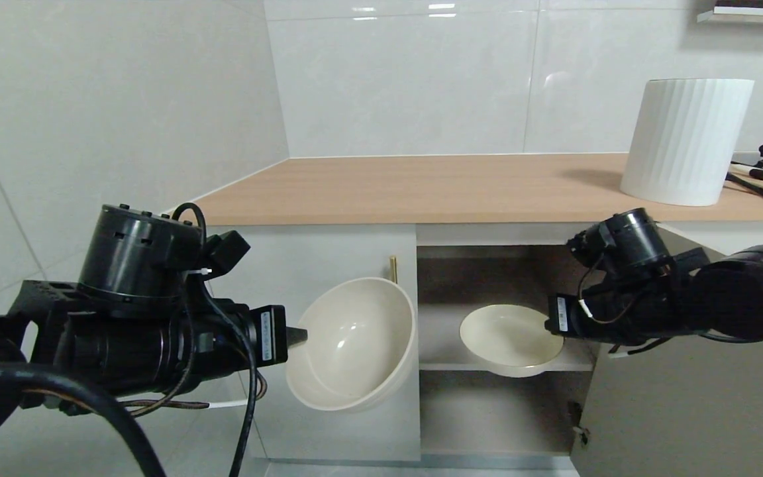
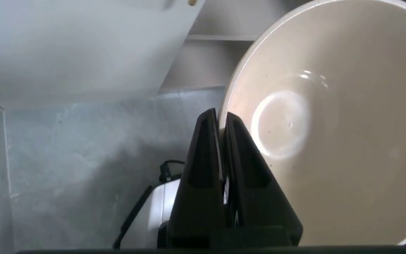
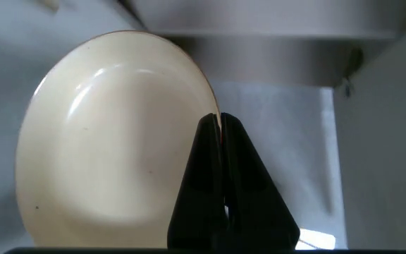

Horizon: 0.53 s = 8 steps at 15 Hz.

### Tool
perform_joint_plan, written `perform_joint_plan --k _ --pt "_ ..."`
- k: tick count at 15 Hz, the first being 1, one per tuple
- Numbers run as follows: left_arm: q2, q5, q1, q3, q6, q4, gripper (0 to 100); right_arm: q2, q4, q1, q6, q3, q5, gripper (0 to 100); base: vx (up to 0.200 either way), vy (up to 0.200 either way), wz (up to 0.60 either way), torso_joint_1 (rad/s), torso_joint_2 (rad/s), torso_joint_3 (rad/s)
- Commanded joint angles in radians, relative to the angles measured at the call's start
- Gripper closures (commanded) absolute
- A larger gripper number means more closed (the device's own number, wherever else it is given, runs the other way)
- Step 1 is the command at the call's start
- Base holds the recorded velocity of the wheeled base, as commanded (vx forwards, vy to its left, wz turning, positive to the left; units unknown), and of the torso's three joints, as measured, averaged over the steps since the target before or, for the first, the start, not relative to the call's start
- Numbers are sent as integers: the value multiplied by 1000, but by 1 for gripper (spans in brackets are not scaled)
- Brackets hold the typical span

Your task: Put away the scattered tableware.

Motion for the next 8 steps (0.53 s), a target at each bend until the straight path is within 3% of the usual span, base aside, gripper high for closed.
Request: perform_joint_plan --k 1,5,8 --pt "5 0 -3 0 -1 0 100 238 -145 -35 12 -10 -34 100 0 0 0 0 0 0" --pt "16 0 -3 0 -1 -1 100 393 -238 -35 22 -74 -97 100 0 0 0 0 0 0" --pt "24 2 -4 0 -1 -1 100 541 -231 -64 52 -232 -154 100 0 0 0 0 0 0"
